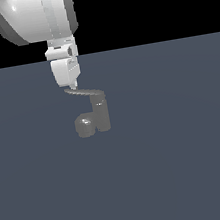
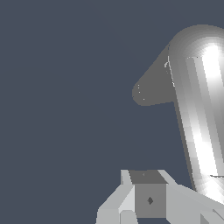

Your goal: Turn on the faucet by rotating a designated handle.

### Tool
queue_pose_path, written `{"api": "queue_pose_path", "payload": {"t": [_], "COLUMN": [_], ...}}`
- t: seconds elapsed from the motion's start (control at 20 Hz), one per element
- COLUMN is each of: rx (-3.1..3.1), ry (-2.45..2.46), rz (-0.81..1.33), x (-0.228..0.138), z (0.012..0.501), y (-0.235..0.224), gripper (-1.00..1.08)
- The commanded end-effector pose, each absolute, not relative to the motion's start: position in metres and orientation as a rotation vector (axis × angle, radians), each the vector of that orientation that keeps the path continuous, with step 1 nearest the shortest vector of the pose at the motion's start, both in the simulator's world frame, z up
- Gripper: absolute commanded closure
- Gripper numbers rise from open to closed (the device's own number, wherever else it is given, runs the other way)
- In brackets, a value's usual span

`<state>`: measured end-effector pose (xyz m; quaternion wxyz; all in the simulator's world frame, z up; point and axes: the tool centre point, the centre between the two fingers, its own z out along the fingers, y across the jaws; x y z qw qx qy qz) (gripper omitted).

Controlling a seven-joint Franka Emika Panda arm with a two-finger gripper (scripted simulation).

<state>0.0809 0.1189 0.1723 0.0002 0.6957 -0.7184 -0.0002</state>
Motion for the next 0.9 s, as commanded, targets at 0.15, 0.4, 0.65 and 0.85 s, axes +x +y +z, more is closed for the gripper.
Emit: {"api": "queue_pose_path", "payload": {"t": [0.15, 0.4, 0.65, 0.85], "rx": [2.186, 2.185, 2.185, 2.185], "ry": [-2.256, -2.257, -2.257, -2.257], "rz": [-0.001, 0.000, 0.000, 0.000], "x": [0.066, 0.051, 0.036, 0.024], "z": [0.172, 0.172, 0.172, 0.172], "y": [0.122, 0.125, 0.129, 0.131], "gripper": [1.08, 1.08, 1.08, 1.08]}}
